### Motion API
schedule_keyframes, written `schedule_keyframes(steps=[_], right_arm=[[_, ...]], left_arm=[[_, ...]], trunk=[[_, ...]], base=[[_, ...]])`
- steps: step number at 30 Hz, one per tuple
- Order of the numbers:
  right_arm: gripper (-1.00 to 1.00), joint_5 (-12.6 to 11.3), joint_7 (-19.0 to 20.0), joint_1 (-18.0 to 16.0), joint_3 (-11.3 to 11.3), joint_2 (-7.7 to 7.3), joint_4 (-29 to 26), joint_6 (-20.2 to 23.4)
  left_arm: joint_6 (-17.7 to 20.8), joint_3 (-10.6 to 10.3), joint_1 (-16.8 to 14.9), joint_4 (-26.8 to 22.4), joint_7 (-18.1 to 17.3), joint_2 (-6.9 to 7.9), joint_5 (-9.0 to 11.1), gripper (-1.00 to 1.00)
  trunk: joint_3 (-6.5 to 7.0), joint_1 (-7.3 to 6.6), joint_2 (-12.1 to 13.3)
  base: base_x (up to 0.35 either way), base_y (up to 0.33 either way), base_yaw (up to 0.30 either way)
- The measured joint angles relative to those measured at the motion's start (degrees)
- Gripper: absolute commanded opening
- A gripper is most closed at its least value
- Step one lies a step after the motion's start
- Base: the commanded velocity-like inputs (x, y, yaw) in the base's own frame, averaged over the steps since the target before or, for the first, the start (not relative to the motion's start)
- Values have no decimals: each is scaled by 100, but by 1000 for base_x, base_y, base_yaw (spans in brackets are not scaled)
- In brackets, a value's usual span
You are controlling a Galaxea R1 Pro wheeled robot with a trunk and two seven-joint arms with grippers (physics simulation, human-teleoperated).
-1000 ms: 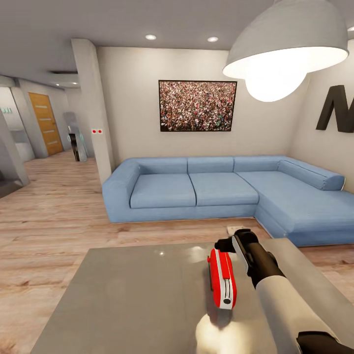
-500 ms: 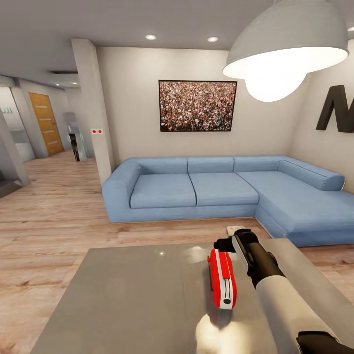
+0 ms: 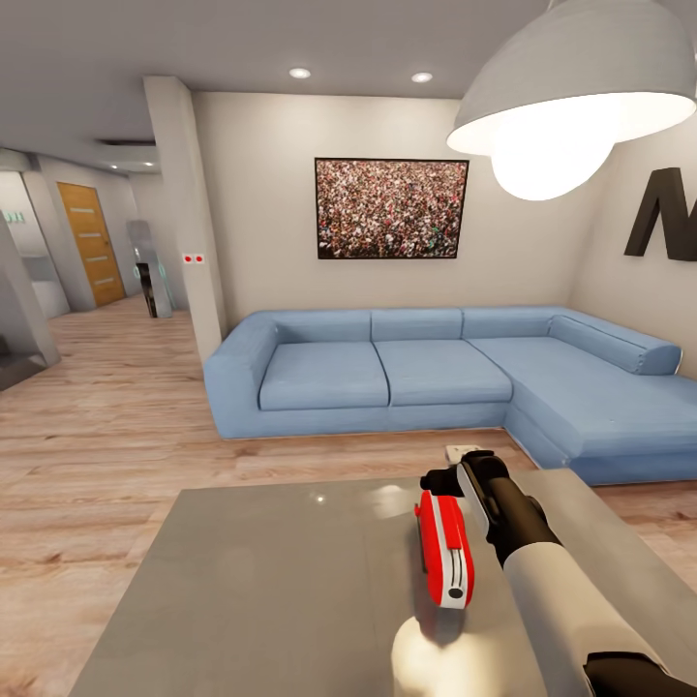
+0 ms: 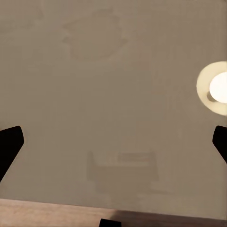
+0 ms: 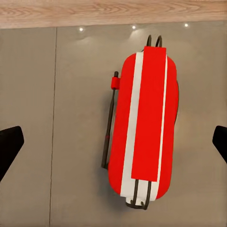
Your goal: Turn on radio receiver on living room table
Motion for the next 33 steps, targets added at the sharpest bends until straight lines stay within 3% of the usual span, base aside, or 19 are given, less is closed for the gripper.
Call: schedule_keyframes(steps=[17, 19, 24, 26, 33], right_arm=[[100, 3, -36, 0, -22, -60, -9, -13], [100, 10, -45, 0, -137, -77, -9, -15], [100, 45, -50, 0, -848, -177, -4, -24], [100, 44, -49, 0, -987, -206, -2, -25], [100, 40, -47, 0, -1077, -226, 6, -26]], left_arm=[[-6, 0, 1, 0, 0, -4, -1, 100], [-12, 0, -1, 0, 0, -6, -1, 100], [-23, 0, 2, 0, -5, -18, -1, 100], [-25, 0, 1, 0, -7, -16, -1, 100], [-24, -18, 2, 0, -16, -34, 11, 100]], trunk=[[0, 0, 0], [0, 0, 0], [0, 0, 0], [0, 0, 0], [0, 0, 0]], base=[[0, 1, 0], [0, 0, 0], [0, 0, 0], [0, 0, 0], [0, 0, 0]])
